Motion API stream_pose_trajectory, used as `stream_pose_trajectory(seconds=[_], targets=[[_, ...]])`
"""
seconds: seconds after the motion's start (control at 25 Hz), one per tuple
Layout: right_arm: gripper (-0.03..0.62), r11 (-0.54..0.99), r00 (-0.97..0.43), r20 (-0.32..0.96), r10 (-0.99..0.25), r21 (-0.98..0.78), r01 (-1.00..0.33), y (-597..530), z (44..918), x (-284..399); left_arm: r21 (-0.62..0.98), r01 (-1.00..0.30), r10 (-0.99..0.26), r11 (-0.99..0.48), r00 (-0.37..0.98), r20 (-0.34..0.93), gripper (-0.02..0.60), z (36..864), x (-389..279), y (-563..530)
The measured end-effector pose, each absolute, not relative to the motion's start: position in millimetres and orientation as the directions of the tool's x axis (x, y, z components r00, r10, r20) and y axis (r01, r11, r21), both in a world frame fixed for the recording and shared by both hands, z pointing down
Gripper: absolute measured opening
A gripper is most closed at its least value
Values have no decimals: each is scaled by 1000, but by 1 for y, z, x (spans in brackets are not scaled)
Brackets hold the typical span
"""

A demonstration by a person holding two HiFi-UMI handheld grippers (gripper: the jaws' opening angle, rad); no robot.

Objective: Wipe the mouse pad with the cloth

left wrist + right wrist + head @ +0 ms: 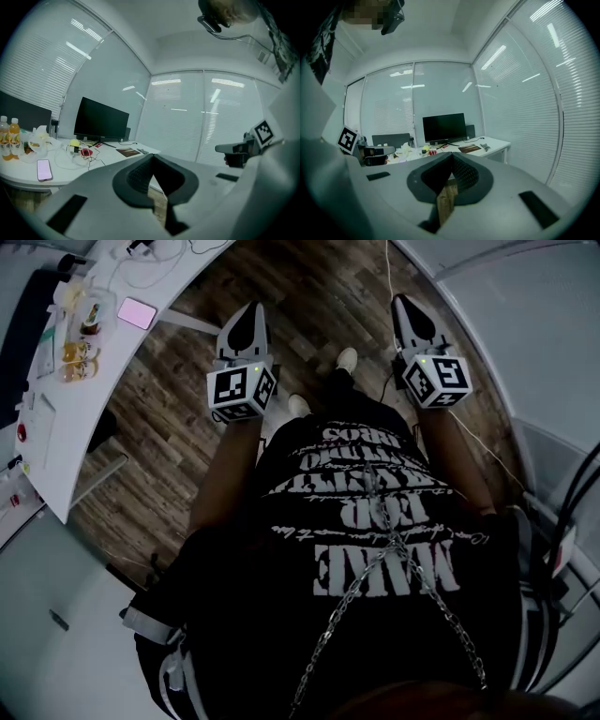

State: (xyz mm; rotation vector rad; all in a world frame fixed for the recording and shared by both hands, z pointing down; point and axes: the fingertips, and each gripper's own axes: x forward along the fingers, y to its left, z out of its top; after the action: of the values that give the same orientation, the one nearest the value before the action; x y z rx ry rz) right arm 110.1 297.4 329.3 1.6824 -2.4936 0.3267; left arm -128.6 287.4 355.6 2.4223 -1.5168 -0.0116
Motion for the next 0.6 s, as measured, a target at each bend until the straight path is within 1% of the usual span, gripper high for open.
stream_pose_trajectory(seconds=[0.16, 0.32, 0.6], targets=[[2, 383, -402, 219, -889, -127, -915, 272, 333, 114, 242, -892, -887, -383, 428, 173, 6, 363, -122, 263], [2, 406, -428, 239, -872, -137, -904, 251, 341, 127, 258, -890, -881, -375, 429, 200, 5, 373, -97, 240], [1, 415, -436, 228, -870, -135, -900, 196, 335, 164, 250, -882, -874, -401, 450, 185, 6, 365, -50, 185]])
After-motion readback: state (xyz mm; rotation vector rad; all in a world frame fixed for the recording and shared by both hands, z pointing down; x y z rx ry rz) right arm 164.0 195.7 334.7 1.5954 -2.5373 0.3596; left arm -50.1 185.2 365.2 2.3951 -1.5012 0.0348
